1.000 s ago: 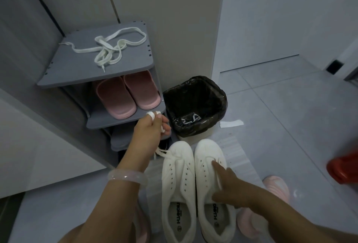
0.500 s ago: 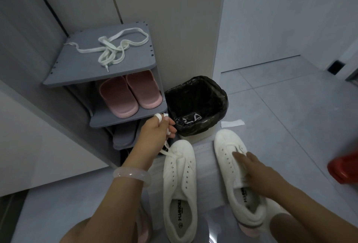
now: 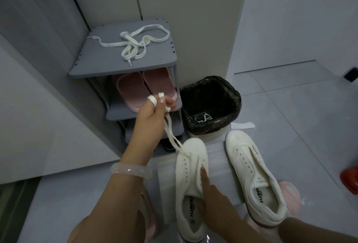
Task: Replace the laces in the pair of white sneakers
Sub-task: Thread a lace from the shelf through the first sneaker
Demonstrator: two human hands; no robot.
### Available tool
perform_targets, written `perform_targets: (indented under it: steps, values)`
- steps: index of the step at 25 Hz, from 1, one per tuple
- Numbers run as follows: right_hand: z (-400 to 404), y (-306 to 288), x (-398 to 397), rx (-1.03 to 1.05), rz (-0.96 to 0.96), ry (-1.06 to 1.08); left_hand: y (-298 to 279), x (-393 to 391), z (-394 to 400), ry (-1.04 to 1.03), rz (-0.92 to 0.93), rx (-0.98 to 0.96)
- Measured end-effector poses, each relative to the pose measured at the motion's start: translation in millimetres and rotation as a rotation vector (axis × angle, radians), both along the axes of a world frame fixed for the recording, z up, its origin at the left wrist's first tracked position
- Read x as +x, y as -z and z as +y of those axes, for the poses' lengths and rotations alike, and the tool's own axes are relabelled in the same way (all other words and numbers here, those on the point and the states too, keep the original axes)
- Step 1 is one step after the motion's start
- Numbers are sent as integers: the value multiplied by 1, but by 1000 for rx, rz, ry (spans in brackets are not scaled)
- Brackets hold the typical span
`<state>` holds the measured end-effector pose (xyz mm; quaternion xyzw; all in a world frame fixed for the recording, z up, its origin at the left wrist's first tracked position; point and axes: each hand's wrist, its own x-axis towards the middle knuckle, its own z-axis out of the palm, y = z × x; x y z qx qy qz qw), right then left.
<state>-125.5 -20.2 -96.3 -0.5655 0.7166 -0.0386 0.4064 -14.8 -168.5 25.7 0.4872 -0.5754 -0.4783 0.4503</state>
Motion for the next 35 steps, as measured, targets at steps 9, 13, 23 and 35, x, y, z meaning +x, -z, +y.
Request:
perform_targets:
  steps: [9, 13, 23, 35]
  values:
    - [7, -4, -7, -23, 46, -93, -3, 8, 7, 72, -13, 68]
    - [-5, -24, -22, 44, 34, -204, -9, 9, 12, 189, 77, 291]
    - [-85, -94, -30, -649, -309, -96, -26, 21, 19, 518, 6, 489]
    - [-93, -130, -81, -637, -596, 692, -12, 40, -1, -21, -488, 89]
